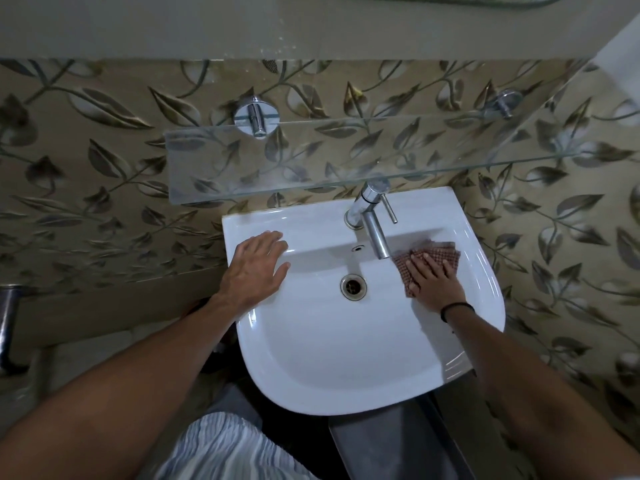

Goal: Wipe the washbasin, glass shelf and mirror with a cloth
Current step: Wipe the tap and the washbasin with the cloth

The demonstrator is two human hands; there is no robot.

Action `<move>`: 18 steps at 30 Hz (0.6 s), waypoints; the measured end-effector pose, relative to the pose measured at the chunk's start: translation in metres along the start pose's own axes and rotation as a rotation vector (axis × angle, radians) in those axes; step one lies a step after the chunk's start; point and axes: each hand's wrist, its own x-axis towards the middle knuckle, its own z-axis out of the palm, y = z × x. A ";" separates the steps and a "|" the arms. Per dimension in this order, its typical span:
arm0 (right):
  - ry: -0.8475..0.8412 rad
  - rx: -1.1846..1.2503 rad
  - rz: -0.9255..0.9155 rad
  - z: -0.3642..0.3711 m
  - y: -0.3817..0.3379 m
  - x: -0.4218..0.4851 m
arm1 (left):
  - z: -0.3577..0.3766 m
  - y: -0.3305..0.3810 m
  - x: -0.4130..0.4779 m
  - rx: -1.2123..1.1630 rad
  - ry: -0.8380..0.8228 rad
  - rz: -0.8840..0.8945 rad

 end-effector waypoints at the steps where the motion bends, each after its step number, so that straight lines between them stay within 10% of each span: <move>1: 0.047 -0.020 0.028 -0.003 -0.002 0.003 | 0.000 0.000 0.000 -0.001 -0.002 0.001; 10: -0.019 0.074 -0.149 0.003 -0.127 -0.028 | -0.002 -0.001 0.002 -0.035 0.009 -0.003; 18: 0.055 -0.146 -0.172 0.001 0.014 -0.064 | -0.004 0.000 0.001 -0.046 0.025 -0.005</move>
